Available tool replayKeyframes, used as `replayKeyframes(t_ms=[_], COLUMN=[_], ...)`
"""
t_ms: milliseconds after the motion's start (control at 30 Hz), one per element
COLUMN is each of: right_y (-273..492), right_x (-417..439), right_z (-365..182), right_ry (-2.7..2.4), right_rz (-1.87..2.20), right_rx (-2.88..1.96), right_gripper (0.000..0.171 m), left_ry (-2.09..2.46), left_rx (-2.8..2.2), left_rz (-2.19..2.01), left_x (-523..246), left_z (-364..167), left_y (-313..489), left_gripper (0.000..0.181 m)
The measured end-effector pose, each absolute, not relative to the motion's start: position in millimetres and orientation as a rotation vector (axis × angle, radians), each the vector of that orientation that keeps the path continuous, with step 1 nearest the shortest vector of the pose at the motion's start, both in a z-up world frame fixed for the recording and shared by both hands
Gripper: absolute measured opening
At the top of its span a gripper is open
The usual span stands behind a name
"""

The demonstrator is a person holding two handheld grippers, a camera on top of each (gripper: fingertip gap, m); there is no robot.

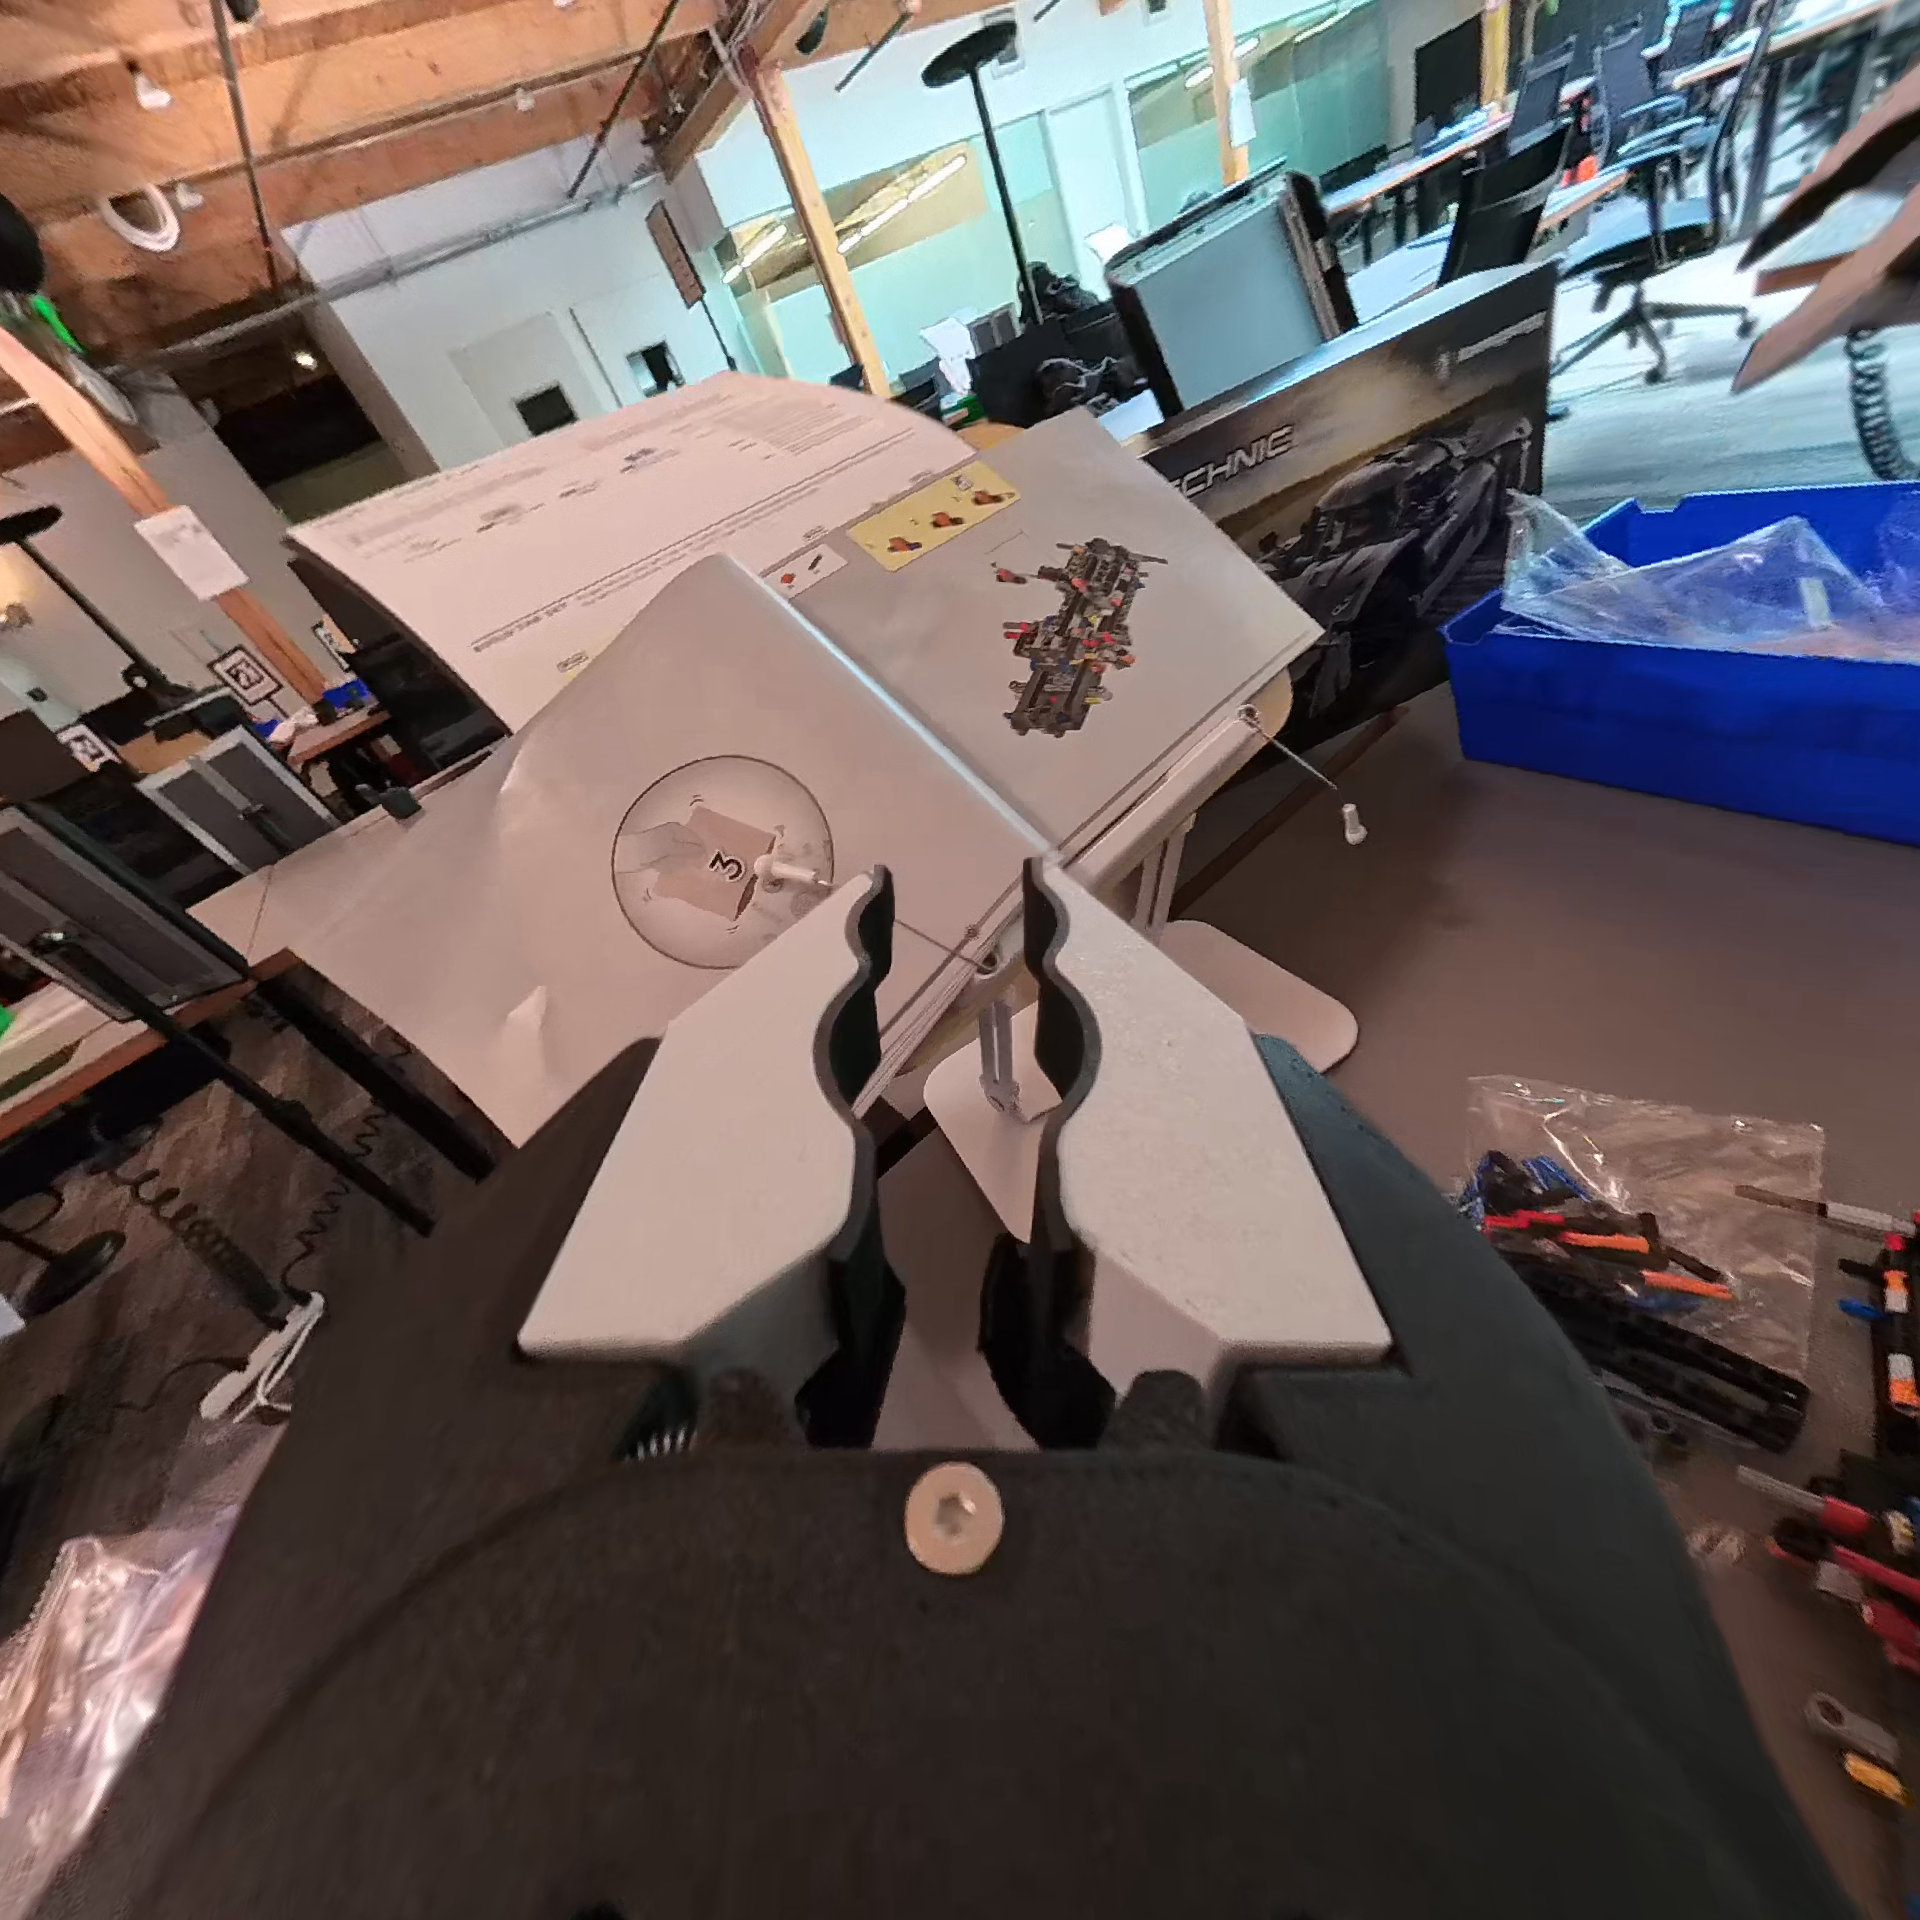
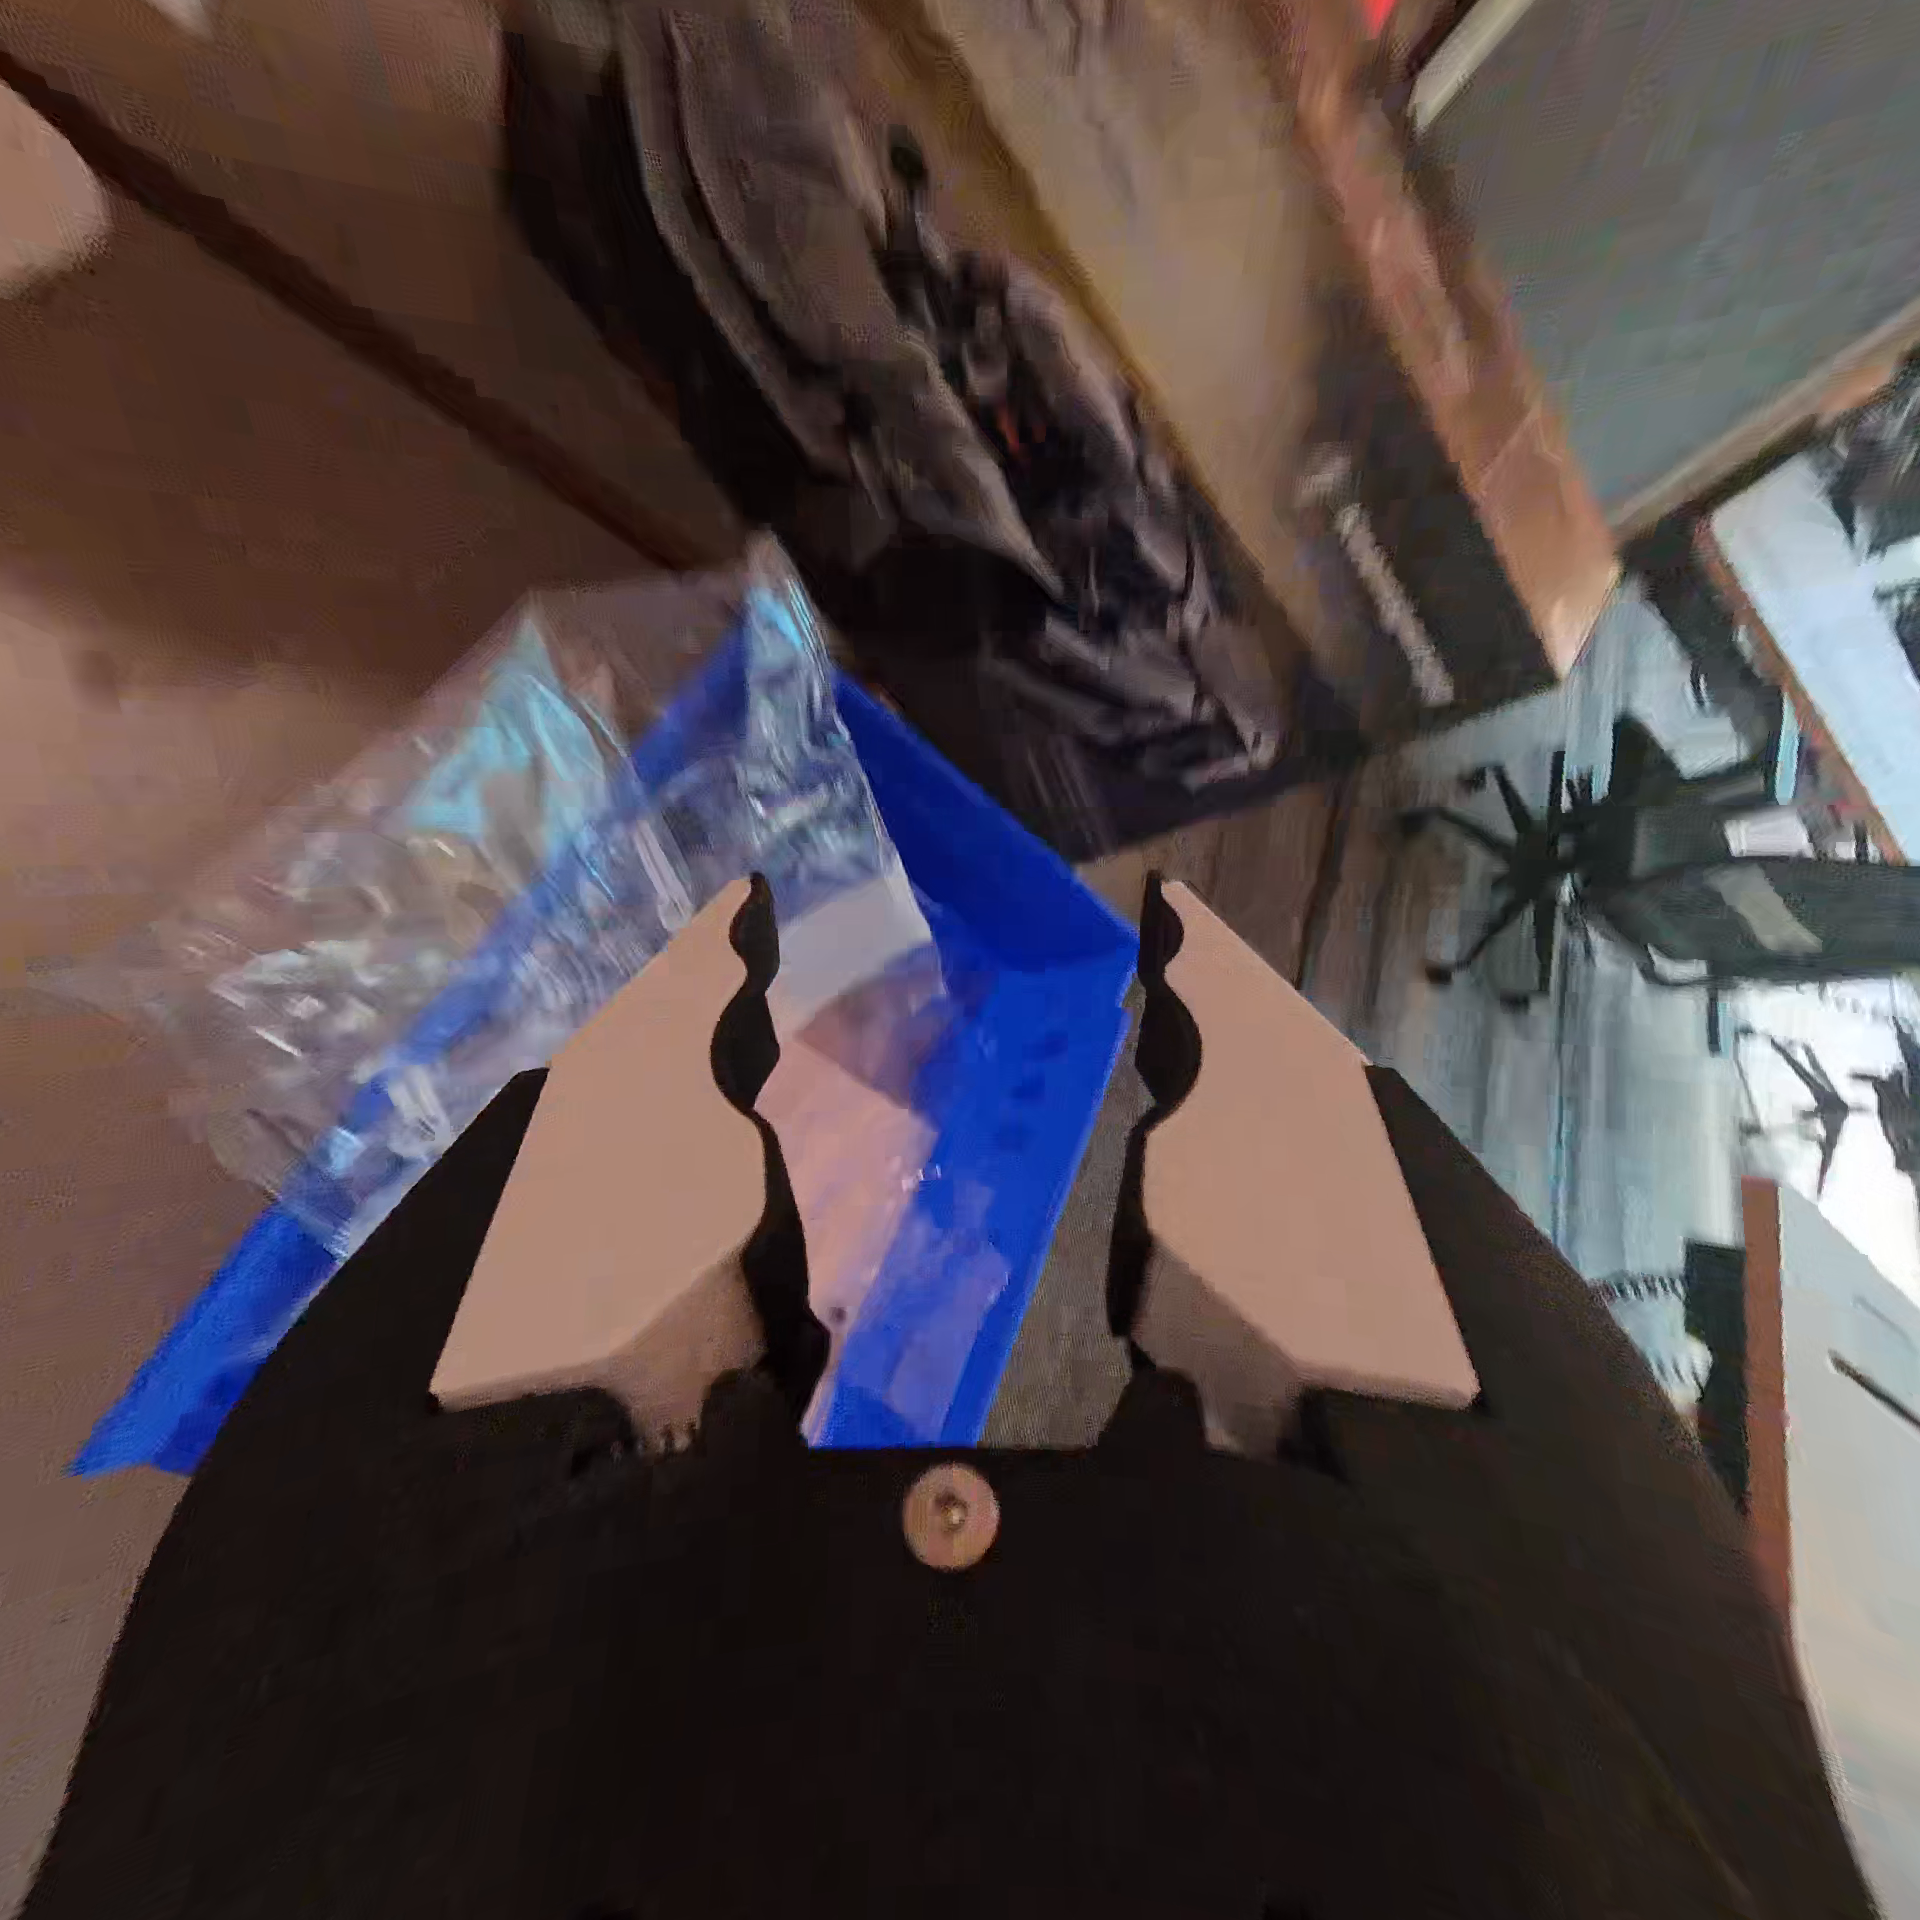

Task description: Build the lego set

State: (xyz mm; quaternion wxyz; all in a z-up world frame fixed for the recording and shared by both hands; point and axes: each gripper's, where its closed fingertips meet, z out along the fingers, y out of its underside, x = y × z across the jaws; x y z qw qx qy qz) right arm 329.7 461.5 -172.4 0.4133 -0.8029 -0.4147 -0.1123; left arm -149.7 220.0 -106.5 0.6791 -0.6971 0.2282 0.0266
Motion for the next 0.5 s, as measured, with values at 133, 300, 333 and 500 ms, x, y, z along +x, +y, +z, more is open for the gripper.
replayKeyframes(t_ms=[133, 300, 333, 500], right_y=[435, 428, 433, 458], right_x=[235, 122, 104, 49], right_z=[-117, -106, -106, -106], right_ry=[-1.170, -1.368, -1.390, -1.439], right_rz=[-0.029, 0.027, 0.027, 0.102], right_rx=[-1.752, -1.561, -1.531, -1.484], right_gripper=[0.064, 0.069, 0.072, 0.083], left_ry=[0.444, 0.628, 0.703, 1.073], left_rx=[-1.593, -1.567, -1.552, -1.496], left_rz=[0.043, 0.432, 0.491, 0.634], left_x=[-156, -170, -171, -171], left_z=[-117, -116, -116, -127], left_y=[252, 298, 304, 325], left_gripper=[0.026, 0.027, 0.027, 0.033])
